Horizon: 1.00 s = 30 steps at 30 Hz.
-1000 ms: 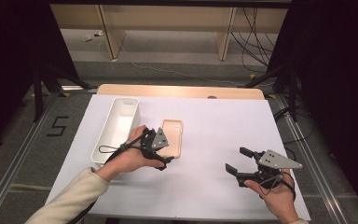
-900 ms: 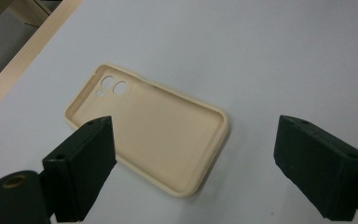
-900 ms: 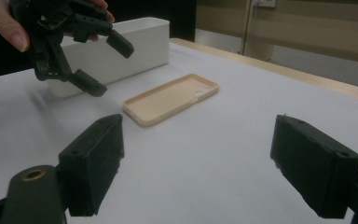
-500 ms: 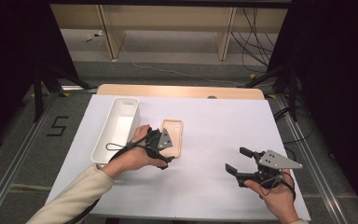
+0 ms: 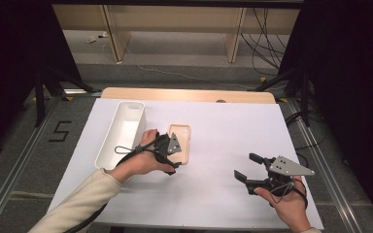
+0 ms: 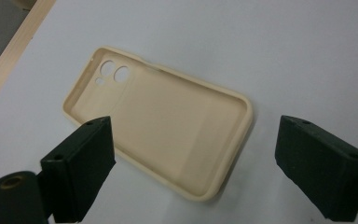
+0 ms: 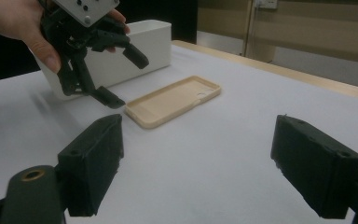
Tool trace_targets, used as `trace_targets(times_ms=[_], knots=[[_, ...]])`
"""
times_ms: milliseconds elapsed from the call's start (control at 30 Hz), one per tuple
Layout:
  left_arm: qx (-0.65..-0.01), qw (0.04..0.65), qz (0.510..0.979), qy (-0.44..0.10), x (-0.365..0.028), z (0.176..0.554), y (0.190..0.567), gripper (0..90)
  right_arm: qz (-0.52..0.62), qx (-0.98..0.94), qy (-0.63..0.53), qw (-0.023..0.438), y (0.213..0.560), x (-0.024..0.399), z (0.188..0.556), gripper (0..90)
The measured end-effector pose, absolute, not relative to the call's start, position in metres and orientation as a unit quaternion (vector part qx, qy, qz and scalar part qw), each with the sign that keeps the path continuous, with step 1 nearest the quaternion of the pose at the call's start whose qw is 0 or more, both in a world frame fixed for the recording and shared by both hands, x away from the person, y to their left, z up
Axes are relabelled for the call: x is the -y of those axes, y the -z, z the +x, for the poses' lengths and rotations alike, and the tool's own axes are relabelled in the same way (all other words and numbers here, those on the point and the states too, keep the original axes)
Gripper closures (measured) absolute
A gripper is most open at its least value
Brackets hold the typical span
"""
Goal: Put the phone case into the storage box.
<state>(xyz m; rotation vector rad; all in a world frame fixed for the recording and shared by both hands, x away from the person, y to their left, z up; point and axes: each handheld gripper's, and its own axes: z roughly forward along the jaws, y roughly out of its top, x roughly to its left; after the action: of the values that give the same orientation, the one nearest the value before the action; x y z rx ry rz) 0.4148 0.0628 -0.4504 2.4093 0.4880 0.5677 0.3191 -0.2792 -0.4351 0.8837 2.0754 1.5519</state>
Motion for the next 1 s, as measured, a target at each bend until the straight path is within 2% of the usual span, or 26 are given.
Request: trace_targets(times_ms=[33, 1000], knots=[[-0.171, 0.285, 0.918, -0.218, -0.065, 0.417, 0.448, 11.7, 0.316, -0.743, -0.555, 0.2, 0.435, 0.279, 0.319, 18.1], [-0.144, 0.222, 0.938, -0.222, -0.063, 0.426, 0.465, 12.1, 0.315, -0.742, -0.558, 0.194, 0.435, 0.279, 0.32, 18.1]])
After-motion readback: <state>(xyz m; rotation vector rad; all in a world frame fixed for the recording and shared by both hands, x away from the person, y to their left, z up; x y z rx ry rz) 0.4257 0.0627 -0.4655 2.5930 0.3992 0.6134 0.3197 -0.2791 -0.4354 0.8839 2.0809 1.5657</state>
